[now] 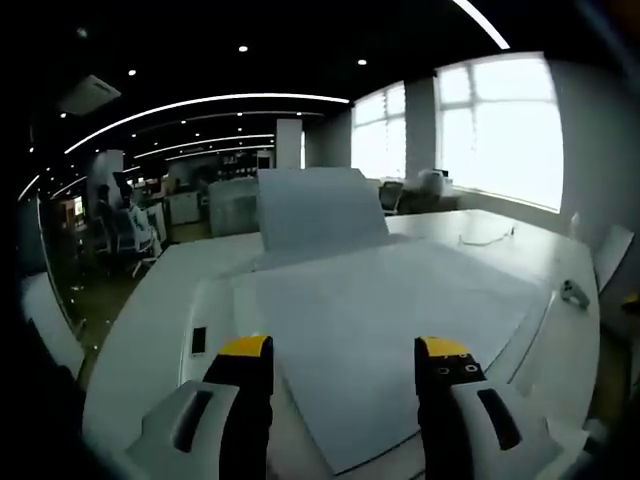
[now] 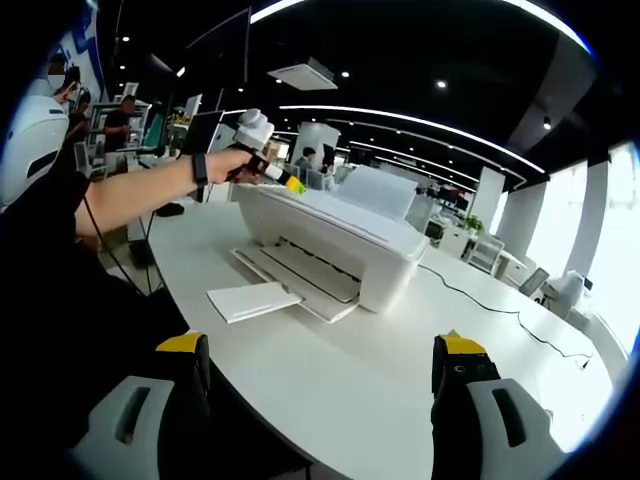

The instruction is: Remove the paper from the printer output slot and place it on top of the printer

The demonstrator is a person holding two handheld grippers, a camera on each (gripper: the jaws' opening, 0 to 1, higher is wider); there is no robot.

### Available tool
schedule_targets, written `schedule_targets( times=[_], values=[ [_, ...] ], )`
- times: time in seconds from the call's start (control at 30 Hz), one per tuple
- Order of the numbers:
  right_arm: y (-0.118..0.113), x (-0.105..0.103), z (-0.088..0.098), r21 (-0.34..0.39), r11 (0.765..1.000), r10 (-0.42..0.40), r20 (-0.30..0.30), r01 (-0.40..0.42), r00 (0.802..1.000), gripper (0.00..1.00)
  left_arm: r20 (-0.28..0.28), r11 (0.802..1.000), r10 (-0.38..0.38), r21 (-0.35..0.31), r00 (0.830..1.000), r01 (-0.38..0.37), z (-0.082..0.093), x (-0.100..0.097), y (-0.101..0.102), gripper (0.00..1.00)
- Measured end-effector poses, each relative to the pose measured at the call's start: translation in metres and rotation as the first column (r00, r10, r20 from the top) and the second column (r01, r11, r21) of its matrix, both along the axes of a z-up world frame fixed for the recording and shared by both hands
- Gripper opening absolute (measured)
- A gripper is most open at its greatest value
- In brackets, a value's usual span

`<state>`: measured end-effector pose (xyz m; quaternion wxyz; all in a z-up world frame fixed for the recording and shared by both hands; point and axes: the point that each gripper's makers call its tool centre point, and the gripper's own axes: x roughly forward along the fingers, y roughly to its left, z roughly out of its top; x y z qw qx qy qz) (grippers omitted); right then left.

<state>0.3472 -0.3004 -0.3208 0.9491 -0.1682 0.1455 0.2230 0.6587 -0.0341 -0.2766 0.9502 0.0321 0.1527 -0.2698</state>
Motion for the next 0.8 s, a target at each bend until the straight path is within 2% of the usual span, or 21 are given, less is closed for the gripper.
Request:
schedule_targets(
  times=[0.3,0.43,0.8],
  values=[
    [0.0,-0.0004,0.0011,0.0,1.0,-0.001,0.003,0.001,1.0,0.87,0.007,1.0,0.004,0.006,1.0,-0.004,0.0005,-0.0009,0.0006,0.67],
    [-0.0004,-0.0004,0.0012,0.001,1.0,-0.001,0.003,0.001,1.0,0.87,0.043,1.0,0.003,0.023,0.999,-0.004,0.0039,-0.0006,0.0006,0.72],
    [-0.0005,0.0001,0.0011,-0.001,1.0,-0.002,0.002,0.002,1.0,0.87,0.057,0.999,-0.006,0.037,0.998,0.004,0.0041,0.0012,-0.0008,0.77]
  ],
)
